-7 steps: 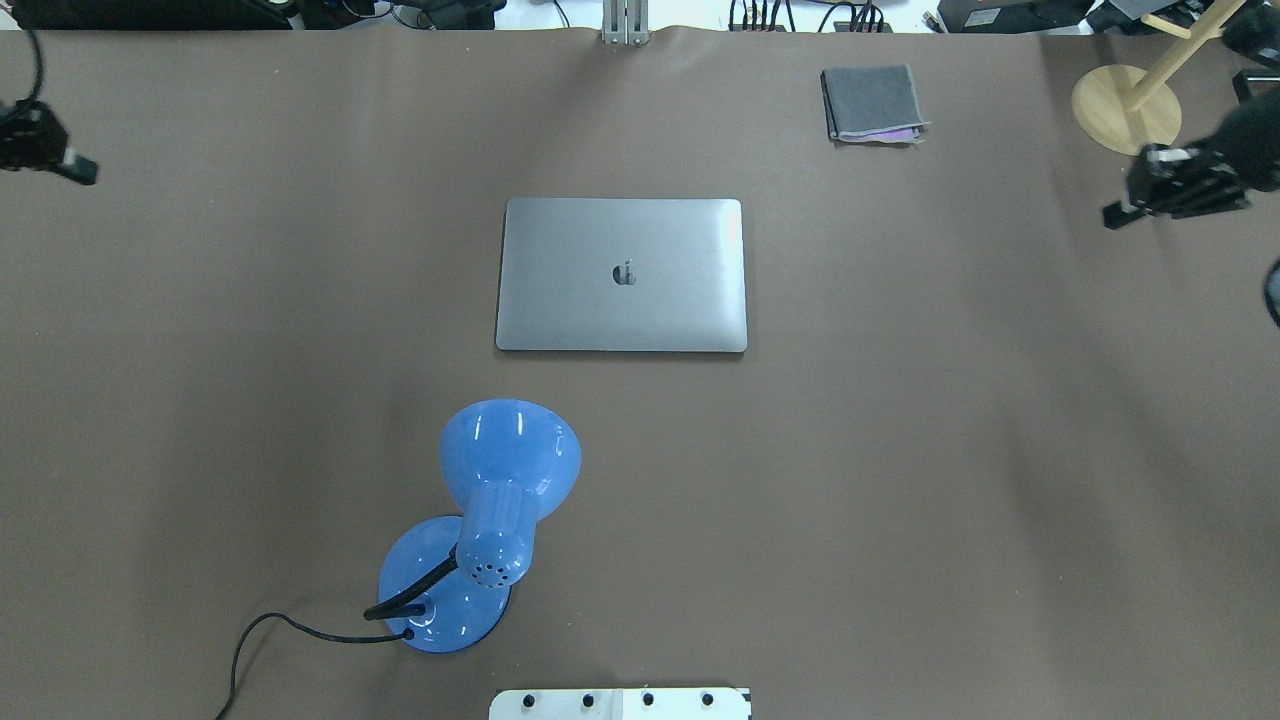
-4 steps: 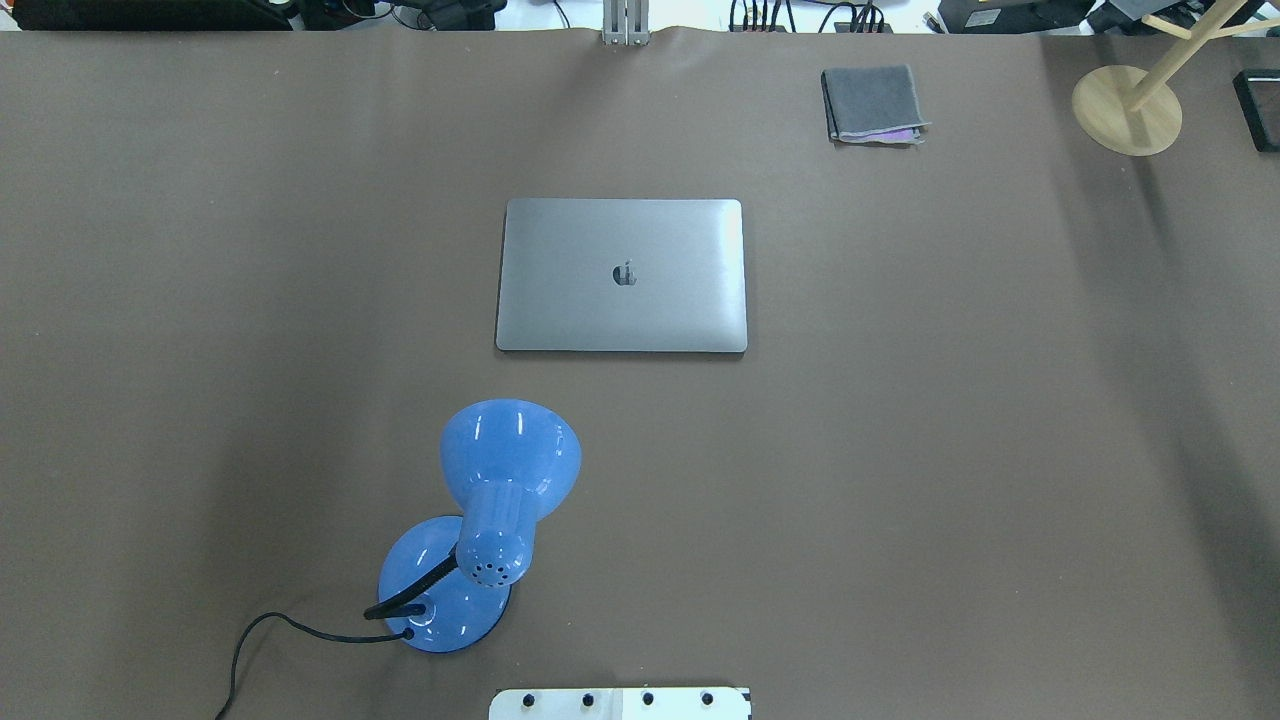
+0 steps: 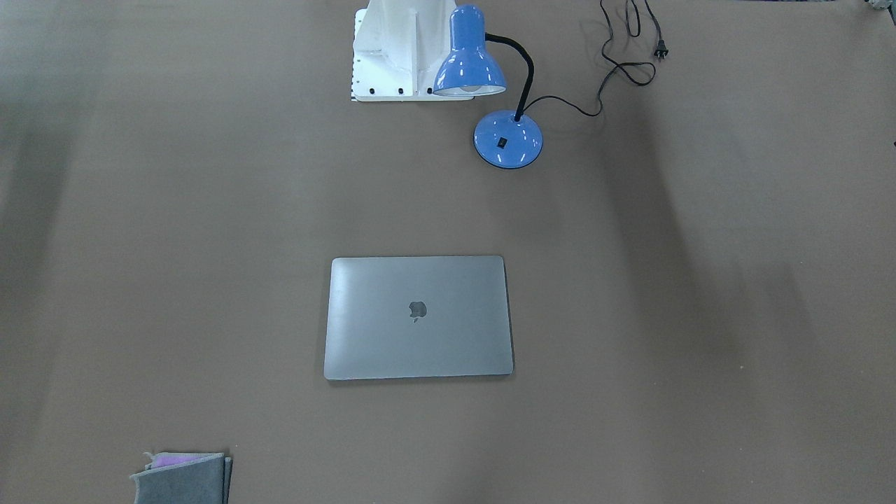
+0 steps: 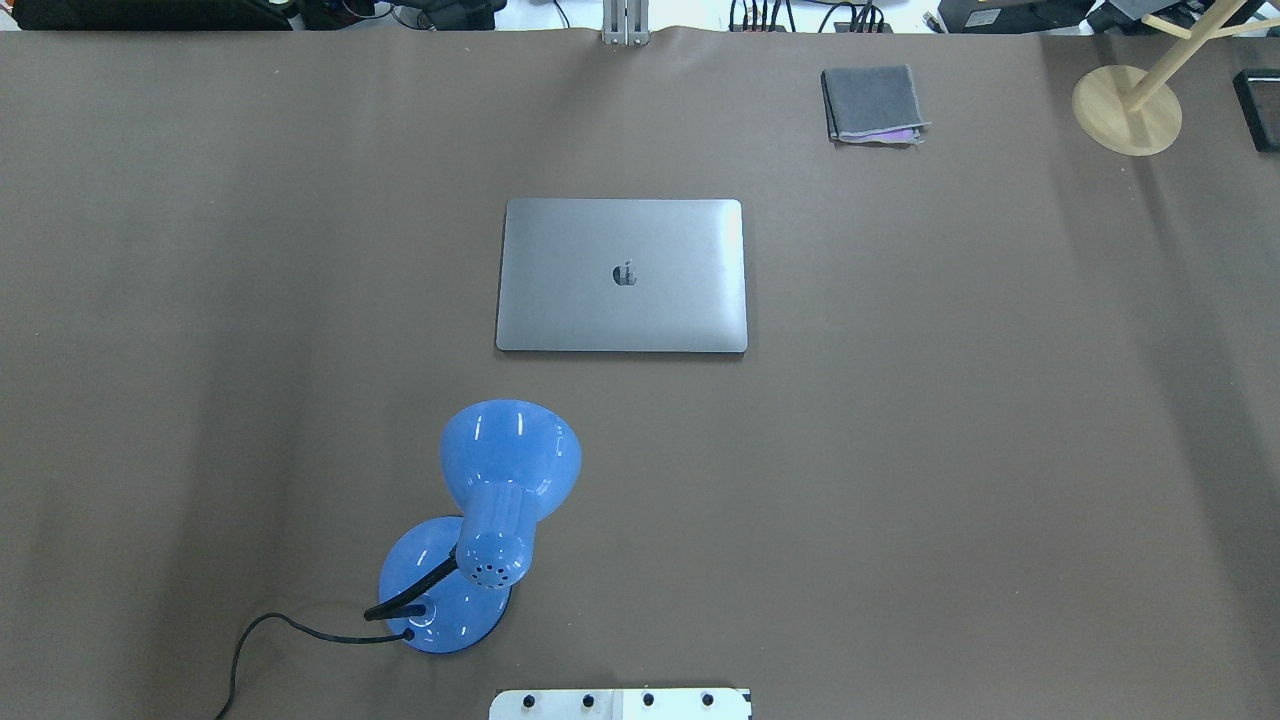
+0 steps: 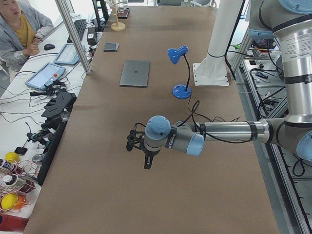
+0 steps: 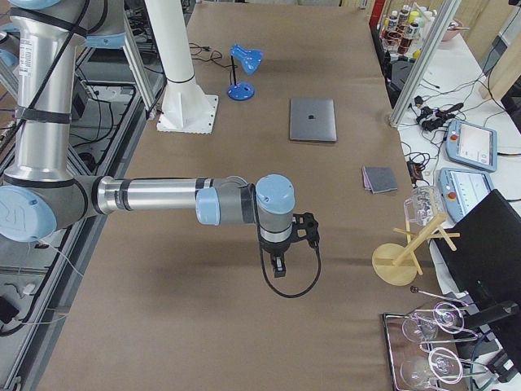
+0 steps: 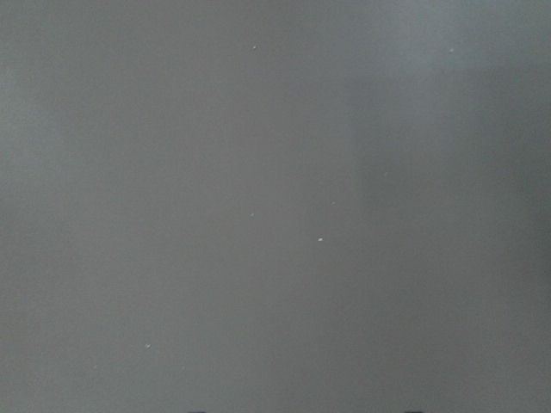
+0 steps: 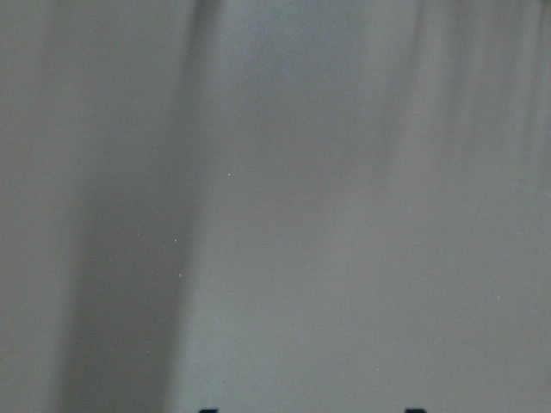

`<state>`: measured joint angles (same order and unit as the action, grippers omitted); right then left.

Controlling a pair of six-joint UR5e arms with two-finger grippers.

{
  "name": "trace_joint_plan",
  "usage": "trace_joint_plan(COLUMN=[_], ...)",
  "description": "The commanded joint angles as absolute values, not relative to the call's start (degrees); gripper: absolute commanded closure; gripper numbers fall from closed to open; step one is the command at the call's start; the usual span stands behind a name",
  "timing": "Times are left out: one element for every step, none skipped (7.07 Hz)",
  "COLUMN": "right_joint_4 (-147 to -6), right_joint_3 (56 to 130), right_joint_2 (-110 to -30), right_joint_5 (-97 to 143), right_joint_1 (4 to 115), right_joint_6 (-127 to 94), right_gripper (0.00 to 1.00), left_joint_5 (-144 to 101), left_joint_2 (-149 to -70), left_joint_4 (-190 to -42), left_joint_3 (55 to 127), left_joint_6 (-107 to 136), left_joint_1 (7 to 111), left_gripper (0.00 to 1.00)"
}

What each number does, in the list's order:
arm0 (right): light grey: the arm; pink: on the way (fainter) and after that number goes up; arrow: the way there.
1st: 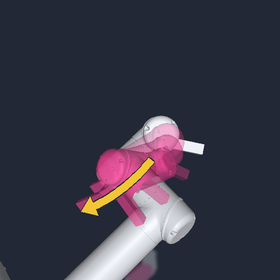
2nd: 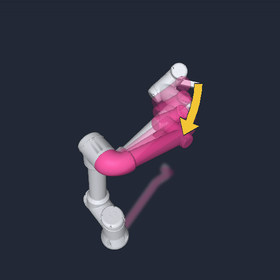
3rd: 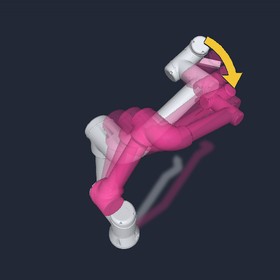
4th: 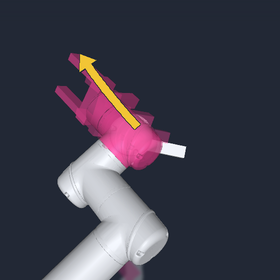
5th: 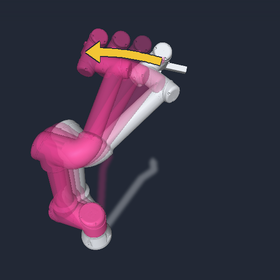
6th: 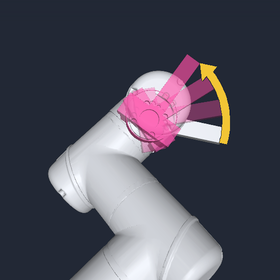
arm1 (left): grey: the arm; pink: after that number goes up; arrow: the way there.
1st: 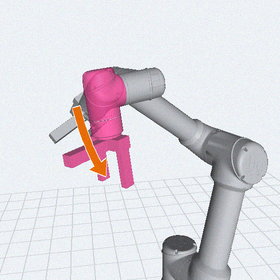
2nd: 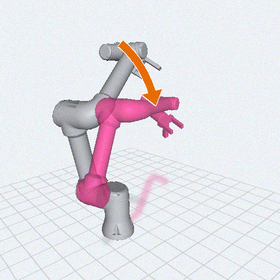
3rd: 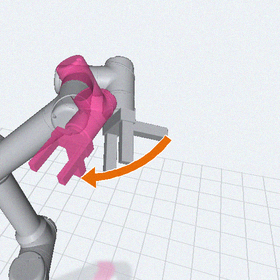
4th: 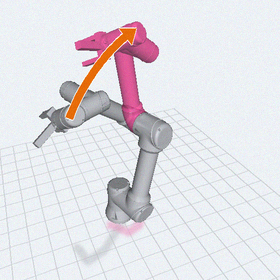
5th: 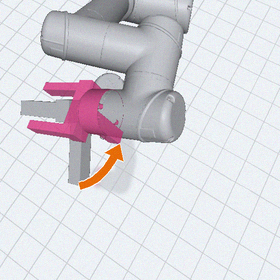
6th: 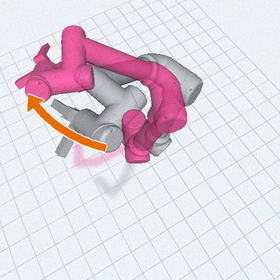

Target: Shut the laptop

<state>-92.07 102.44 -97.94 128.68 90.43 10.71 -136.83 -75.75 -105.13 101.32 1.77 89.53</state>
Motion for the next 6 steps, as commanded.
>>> trace_joint_plan(right_joint_4=[-93.3,-93.3,-93.3,-93.3,-93.7,-96.6], right_joint_3=[101.2,101.2,101.1,101.2,101.1,101.3], right_joint_2=[-97.6,-97.6,-97.7,-97.8,-97.8,-97.0], right_joint_5=[128.0,126.8,126.6,126.6,126.9,127.5], right_joint_1=[90.3,89.1,89.1,89.1,89.0,89.0], right_joint_6=[12.0,12.0,12.0,12.0,11.9,11.9], right_gripper=[0.00,0.00,0.00,0.00,0.00,0.00], left_joint_5=[-131.0,-130.9,-130.9,-131.0,-131.7,-133.5], left_joint_2=[-76.4,-76.0,-75.9,-75.8,-76.0,-76.1], left_joint_4=[-95.5,-95.4,-95.4,-95.5,-95.3,-94.0], left_joint_3=[102.6,102.5,102.5,102.7,103.5,103.7], left_joint_6=[-5.6,-5.6,-5.6,-5.6,-5.0,-4.9], left_joint_1=[92.3,92.4,92.4,92.4,92.4,92.4], left_gripper=[0.02,0.02,0.02,0.02,0.02,0.02])
